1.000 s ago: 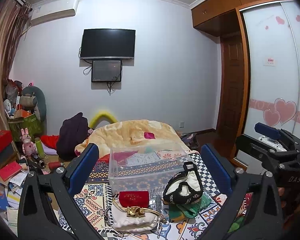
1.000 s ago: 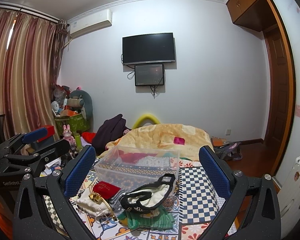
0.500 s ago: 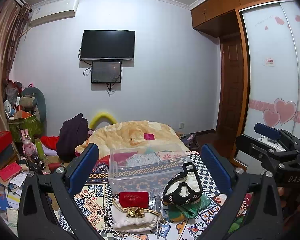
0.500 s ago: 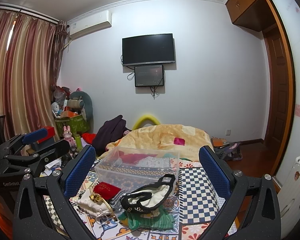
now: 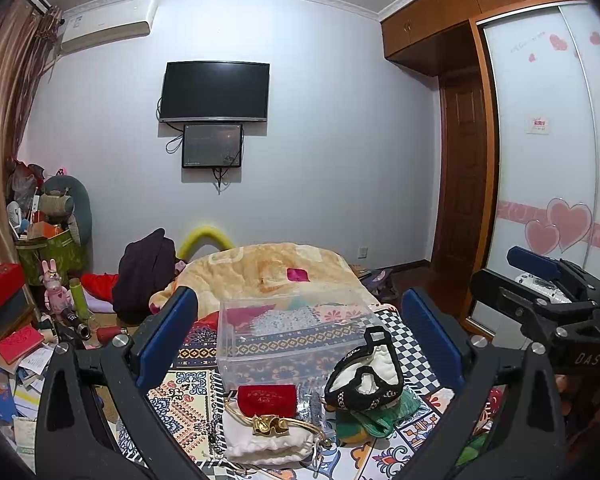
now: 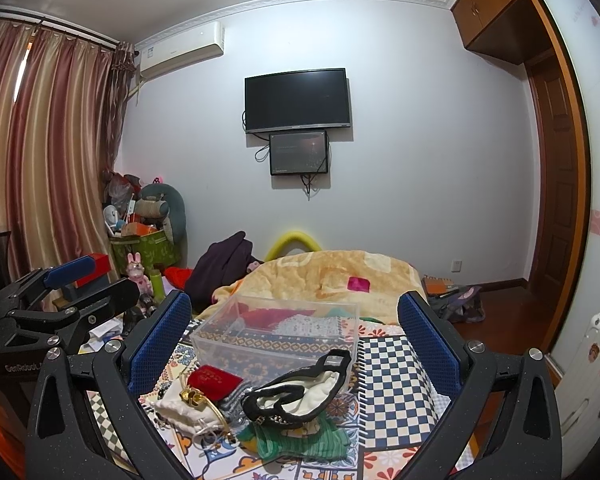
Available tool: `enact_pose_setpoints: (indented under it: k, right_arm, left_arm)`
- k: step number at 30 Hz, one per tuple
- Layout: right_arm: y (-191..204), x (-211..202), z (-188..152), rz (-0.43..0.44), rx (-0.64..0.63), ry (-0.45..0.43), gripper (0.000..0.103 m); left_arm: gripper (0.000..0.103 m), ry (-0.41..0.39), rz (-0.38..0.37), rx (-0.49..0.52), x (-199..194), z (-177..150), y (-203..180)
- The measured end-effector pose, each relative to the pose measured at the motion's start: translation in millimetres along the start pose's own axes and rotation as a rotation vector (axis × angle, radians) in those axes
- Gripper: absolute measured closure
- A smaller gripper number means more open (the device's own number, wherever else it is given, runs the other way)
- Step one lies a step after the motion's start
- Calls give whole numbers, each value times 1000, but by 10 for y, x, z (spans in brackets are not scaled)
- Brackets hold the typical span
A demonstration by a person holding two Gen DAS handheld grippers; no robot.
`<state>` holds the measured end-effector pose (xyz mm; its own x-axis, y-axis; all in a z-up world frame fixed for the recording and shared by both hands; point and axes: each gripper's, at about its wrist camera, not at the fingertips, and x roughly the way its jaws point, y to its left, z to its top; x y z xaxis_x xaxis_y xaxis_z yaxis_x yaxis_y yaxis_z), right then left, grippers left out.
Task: Organize soft objects
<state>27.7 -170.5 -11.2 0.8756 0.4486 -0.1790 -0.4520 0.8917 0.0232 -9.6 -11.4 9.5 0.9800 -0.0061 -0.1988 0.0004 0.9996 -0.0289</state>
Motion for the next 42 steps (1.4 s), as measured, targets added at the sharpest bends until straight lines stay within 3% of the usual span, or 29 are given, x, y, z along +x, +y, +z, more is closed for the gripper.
enact_pose_setpoints:
  k: [10,22,29,32,34,37,42]
  right_arm:
    - [-85,112,-139,-30,-1,43,0]
    - [-318,534,-706,-39,-6,293,0]
    - [-468,718,-839,-3,67,380,0]
    - [-490,801,-861,12,88,394,8]
    - [-486,892,-864,27,98,411,19]
    - [-507,983,-886,50,123,431,32]
    - [-520,1128,-979,110,177,487,53]
  left_arm:
    - [0,58,-5,7,117,-112,39]
    - [0,337,-5,-18,707,-790,241]
    - [0,438,-1,-69,1097,-1018,394]
    - [0,451,2,-94,1242,-1060,459]
    - [2,454,0,-112,1302,-1086,492]
    - [17,469,-11,-119,1368,-1136,512]
    - [33,499,-26,-126,1450,-1261,541]
